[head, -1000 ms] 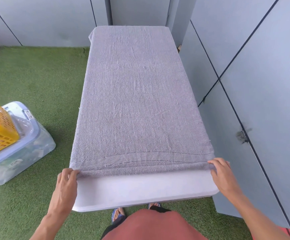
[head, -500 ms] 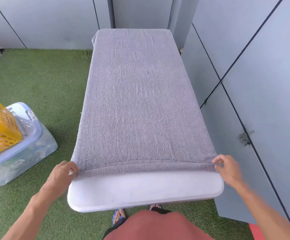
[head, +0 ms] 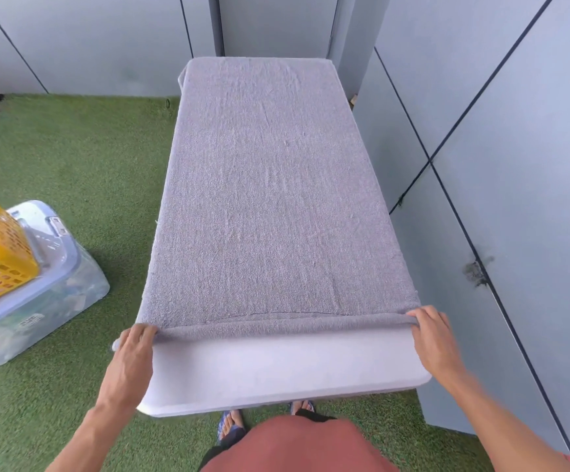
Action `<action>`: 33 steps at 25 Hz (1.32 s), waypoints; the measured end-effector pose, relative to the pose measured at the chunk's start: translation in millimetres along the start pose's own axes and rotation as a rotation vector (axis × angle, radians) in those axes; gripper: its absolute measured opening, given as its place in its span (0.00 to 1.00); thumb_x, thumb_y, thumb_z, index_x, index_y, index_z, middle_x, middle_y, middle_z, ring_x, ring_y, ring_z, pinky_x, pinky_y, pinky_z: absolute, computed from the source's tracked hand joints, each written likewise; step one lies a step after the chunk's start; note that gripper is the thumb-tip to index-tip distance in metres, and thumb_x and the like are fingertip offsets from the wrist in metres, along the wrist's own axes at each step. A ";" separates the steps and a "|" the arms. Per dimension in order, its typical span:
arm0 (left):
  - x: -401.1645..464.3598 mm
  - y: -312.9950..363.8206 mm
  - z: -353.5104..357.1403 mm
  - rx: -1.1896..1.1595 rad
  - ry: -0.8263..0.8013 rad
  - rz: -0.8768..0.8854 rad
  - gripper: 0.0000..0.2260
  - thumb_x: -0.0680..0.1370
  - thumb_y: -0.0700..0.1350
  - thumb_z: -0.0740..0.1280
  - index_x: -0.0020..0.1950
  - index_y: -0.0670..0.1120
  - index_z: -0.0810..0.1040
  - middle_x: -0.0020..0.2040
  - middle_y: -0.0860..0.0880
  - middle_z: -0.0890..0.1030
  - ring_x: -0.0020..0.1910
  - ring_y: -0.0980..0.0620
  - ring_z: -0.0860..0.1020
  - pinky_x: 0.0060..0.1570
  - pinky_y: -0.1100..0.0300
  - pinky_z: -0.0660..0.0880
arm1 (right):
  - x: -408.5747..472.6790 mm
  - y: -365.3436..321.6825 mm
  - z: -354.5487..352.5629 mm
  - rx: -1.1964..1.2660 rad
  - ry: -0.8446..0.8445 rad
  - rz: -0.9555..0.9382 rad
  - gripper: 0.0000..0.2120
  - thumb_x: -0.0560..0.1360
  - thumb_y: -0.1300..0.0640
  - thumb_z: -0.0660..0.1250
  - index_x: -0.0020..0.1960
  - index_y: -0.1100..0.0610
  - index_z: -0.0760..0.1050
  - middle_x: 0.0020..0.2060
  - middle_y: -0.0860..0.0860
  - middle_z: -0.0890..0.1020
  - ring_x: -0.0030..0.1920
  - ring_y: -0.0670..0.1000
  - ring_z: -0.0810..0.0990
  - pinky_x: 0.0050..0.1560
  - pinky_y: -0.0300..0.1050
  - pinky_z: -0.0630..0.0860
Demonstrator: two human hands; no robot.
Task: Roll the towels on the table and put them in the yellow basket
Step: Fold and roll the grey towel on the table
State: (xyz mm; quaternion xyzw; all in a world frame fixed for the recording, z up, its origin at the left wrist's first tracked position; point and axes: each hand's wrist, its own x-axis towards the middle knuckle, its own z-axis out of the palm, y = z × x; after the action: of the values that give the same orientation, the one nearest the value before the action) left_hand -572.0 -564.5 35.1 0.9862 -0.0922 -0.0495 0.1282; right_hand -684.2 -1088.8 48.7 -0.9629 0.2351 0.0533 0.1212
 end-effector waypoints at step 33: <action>35.1 -13.6 -33.4 -0.325 -0.210 -0.266 0.09 0.72 0.33 0.71 0.46 0.47 0.79 0.46 0.46 0.80 0.47 0.46 0.79 0.44 0.57 0.72 | 16.0 -6.9 -25.4 0.373 -0.094 0.097 0.11 0.72 0.69 0.68 0.48 0.55 0.78 0.47 0.55 0.80 0.51 0.55 0.79 0.52 0.42 0.70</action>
State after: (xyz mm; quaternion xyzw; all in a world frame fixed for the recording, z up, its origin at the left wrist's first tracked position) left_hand -531.4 -550.2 61.1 0.9455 0.0347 -0.1825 0.2676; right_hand -665.7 -1096.4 72.2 -0.9077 0.2811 0.0594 0.3058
